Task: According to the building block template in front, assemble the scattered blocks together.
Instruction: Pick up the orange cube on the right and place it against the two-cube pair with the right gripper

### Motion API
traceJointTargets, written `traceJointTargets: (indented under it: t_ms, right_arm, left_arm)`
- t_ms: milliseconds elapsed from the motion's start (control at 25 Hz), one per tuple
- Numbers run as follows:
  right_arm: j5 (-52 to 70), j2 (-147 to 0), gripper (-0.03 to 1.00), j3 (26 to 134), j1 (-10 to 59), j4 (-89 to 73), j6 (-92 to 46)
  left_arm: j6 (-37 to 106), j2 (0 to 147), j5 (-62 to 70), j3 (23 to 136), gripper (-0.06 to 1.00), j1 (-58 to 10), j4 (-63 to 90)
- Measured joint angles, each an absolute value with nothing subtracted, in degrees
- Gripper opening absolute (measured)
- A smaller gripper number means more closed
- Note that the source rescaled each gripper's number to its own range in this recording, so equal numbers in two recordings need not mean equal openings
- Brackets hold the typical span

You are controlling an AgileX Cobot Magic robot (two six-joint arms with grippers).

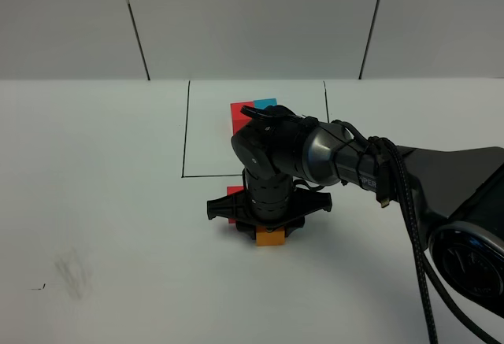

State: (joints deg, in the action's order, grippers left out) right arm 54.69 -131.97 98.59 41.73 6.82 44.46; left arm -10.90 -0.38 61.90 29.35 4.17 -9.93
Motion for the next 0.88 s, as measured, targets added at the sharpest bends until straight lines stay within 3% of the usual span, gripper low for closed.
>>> traceJointTargets:
  t_ms: [880]
  right_arm:
    - [55.0, -132.0, 0.33, 98.6, 41.6, 6.5, 42.8]
  left_arm:
    - [-10.9, -0.4, 61.9, 29.4, 0.73, 4.2, -9.9]
